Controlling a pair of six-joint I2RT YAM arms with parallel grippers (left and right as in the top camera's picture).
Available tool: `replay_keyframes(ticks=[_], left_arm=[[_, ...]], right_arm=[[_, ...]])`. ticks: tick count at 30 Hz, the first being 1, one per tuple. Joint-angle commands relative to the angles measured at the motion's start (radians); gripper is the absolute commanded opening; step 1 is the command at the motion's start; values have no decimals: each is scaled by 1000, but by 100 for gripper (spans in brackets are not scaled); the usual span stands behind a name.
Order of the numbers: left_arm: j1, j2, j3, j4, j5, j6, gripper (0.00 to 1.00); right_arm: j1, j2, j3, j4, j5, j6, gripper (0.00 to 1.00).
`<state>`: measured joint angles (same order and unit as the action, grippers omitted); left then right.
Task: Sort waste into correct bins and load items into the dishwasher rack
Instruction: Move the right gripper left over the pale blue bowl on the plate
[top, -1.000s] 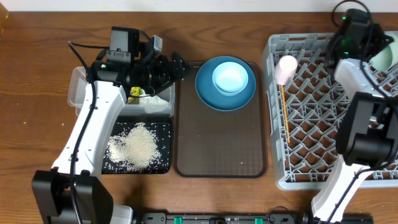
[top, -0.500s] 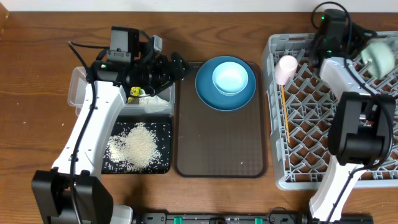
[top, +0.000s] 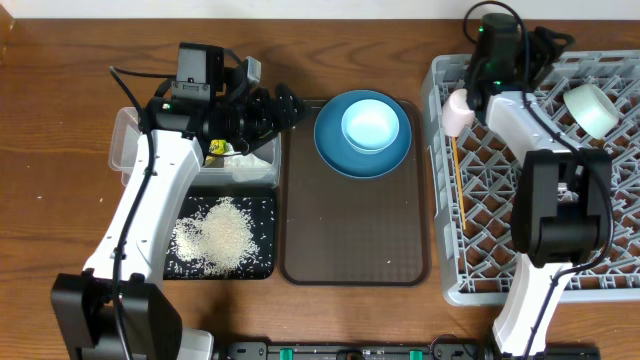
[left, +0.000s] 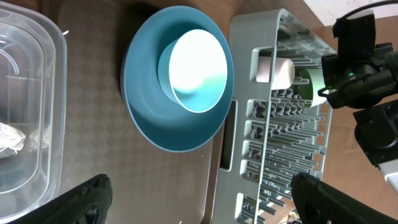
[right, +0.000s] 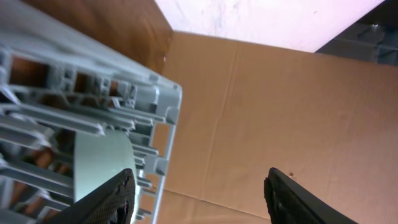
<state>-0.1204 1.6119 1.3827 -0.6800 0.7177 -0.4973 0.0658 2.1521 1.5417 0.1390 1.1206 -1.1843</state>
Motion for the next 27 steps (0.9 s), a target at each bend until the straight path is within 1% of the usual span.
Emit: replay_keyframes(ticks=[1,4,7,10,12,15,17,19,20,22,27], left_arm=[[2,-11,7,0,-13,0,94],[2,-11,7,0,-13,0,95],[2,-11,7,0,-13,0,94],[2,-11,7,0,-13,0,94],[2,-11,7,0,-13,0,94],[2,-11,7,0,-13,0,95],[2,-11,7,0,-13,0,94],[2,-11,7,0,-13,0,95],[2,-11,7,0,-13,0,95],[2,-11,7,0,-13,0,94],[2,-11,7,0,-13,0,95]], right_arm=[[26,-60,3,-4,7,166,64],[52,-117,3,-70,-42,293,63],[95,-185,3,-260,-210,443,62],[138,-248,3,-454,-493,566,63],[164,-279,3,-541,-697,691,62],[185,-296,3,-599,-1040,866,61],[195,-294,3,-602,-1264,969,56],[202,-287,3,-598,-1413,1043,50],[207,-283,3,-599,-1446,1070,50],[219,-281,2,-606,-1441,1117,49],[274,-271,-1,-612,-1439,1165,50]])
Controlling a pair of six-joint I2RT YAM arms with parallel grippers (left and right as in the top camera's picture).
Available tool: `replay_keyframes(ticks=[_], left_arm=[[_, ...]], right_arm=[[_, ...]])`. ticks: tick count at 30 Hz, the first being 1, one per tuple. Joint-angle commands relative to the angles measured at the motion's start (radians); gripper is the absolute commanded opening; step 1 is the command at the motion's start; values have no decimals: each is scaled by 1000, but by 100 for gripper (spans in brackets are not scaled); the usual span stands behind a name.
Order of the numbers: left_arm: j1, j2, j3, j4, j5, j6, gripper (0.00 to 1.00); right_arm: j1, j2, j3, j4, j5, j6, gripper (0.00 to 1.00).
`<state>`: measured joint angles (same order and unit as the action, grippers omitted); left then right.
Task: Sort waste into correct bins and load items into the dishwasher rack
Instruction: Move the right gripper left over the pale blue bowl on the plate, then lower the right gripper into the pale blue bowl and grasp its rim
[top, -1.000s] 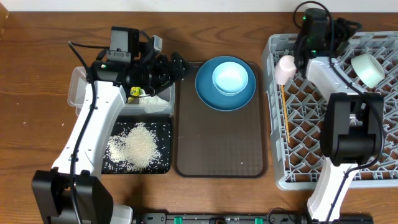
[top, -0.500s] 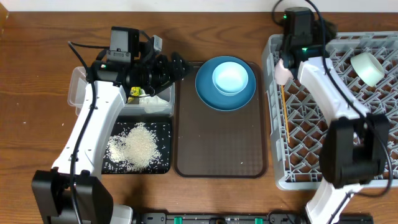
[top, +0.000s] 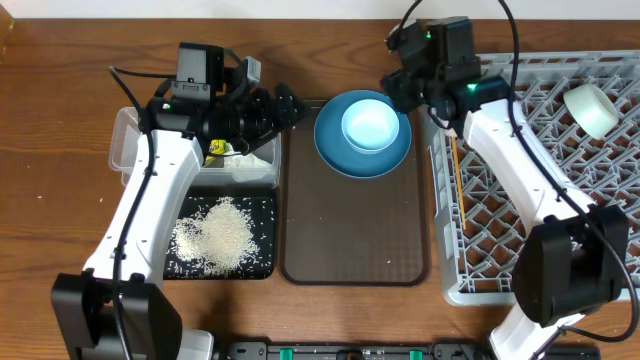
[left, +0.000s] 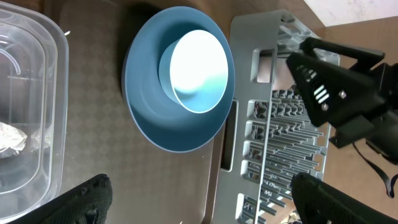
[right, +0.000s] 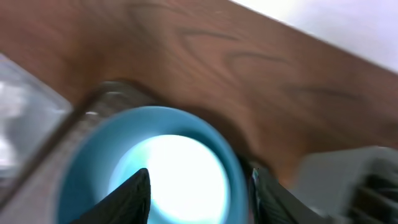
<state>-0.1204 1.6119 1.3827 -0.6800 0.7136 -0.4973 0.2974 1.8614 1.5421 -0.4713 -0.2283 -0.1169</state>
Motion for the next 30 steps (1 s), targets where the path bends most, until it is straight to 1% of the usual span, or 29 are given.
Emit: replay_keyframes(ticks=[1,7,14,27,30], left_arm=[[2,-11,7,0,-8,0,94],[2,-11,7,0,-8,0,95],[2,-11,7,0,-8,0,94],[2,-11,7,0,-8,0,95],[2,-11,7,0,-8,0,95]], right_arm=[[53,22,-2,-1,-90,98,50],[119,44,-2,-18,-83,98,50],[179,105,-2,-49,47,121,50],[194,140,-2,-48,54,124,50],[192,140,-2,-48,97,124,50]])
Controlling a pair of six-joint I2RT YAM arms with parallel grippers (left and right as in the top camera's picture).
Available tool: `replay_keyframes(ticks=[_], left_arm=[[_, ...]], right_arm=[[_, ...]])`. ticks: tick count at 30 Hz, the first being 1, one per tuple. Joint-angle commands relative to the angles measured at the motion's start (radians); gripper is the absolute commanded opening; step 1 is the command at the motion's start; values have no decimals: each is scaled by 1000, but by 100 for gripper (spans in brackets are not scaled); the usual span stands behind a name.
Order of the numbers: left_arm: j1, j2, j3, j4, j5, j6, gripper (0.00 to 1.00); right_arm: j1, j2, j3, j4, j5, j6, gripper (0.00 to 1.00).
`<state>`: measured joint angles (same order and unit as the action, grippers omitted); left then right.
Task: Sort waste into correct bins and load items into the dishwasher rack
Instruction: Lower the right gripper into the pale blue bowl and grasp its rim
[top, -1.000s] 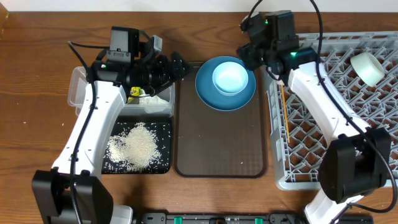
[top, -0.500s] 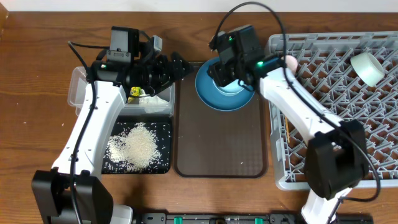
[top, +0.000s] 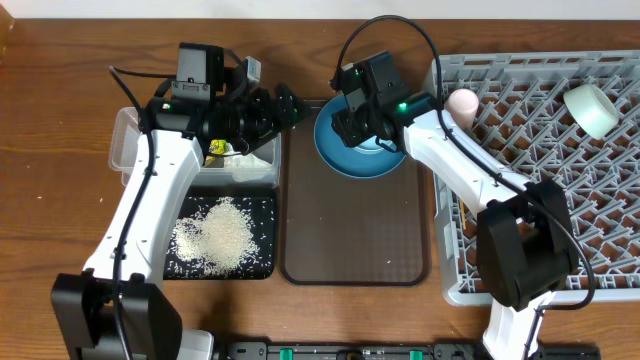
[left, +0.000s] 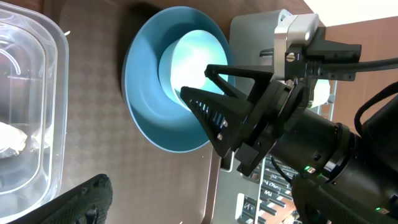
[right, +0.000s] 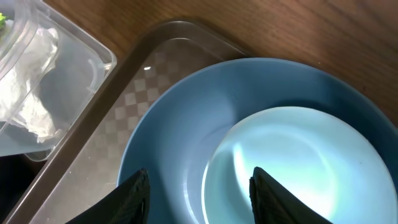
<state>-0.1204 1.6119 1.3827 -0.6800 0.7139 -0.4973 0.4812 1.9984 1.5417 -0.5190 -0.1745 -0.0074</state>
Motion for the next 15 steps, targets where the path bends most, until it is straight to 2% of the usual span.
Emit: replay_keyframes(ticks=[1,10,13,15], left_arm=[[2,-11,7,0,-9,0,94],[2,-11,7,0,-9,0,94],[2,-11,7,0,-9,0,95],[2,-11,7,0,-9,0,94]], right_arm=[[8,3,-1,0,67,14,51],[4,8,-2,-1,460,14,50],[2,18,-1,1,471,6,50],[-2,29,-1,0,491,6,44]])
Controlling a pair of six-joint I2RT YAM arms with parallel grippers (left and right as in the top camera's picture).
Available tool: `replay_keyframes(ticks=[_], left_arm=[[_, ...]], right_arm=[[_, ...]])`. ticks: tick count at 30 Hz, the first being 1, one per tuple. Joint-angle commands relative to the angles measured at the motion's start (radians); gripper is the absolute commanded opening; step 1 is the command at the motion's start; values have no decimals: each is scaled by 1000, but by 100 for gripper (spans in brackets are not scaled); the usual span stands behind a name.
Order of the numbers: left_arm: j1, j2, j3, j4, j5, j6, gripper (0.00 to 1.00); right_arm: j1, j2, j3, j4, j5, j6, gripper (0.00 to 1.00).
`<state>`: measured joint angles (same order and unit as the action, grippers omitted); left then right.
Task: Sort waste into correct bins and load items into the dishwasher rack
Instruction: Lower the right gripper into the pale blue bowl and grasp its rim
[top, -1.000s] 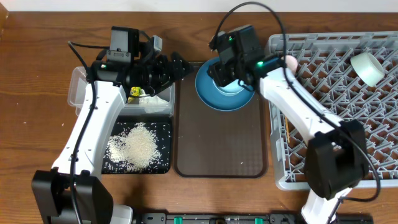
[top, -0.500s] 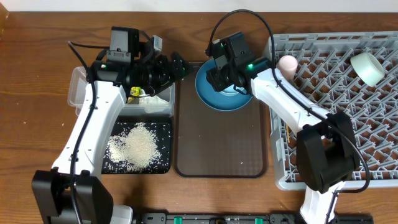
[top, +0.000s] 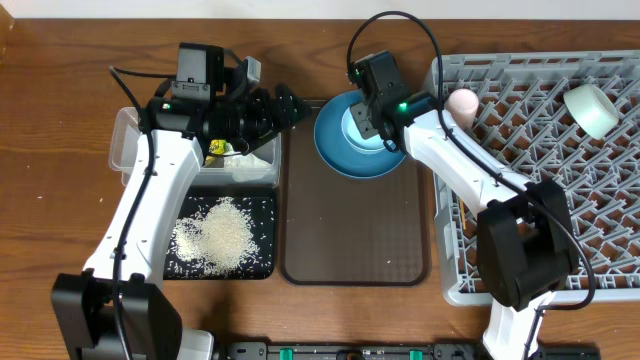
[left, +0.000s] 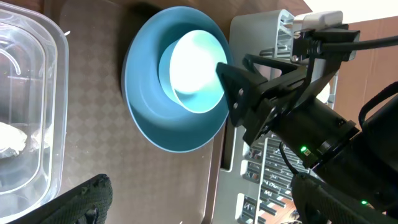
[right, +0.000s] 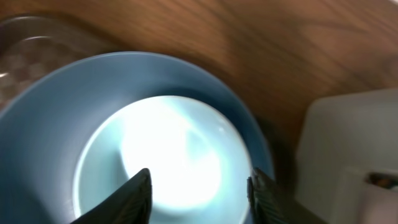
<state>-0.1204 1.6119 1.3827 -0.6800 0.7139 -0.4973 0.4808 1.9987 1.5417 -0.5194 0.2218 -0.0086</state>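
A light blue bowl (right: 168, 149) sits inside a darker blue plate (right: 50, 112) at the far end of the brown tray (top: 350, 240). My right gripper (right: 198, 194) hangs open just above the bowl, one finger on each side of its middle; the overhead view shows the gripper (top: 372, 128) covering part of the bowl (top: 351, 124). My left gripper (top: 287, 108) is open and empty at the tray's far left corner, beside the clear bin (top: 130, 150). In the left wrist view the bowl (left: 189, 62) and plate (left: 161, 124) lie ahead.
The grey dishwasher rack (top: 600, 250) on the right holds a pink cup (top: 461, 100) at its far left corner and a pale green cup (top: 591, 108). The clear bin holds crumpled tissue. A black bin (top: 225, 235) with spilled rice lies nearer, to the left.
My right gripper has shifted from the plate's left side to straight over the bowl, with the rack corner now in its view. The left arm has not moved.
My right gripper was first at the rack's far left corner near the pink cup. Then it was at the far edge of the plate, then low over the plate's left part, and now open over the bowl. The left gripper stayed open by the clear bin.
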Motion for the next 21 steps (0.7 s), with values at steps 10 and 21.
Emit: replay_keyframes(ticks=[10,21], left_arm=[[2,-11,7,0,-9,0,94],[2,-11,7,0,-9,0,95]], right_arm=[[-4,110,-2,-15,139,16,33],[-5,145,-2,-3,172,15,36]])
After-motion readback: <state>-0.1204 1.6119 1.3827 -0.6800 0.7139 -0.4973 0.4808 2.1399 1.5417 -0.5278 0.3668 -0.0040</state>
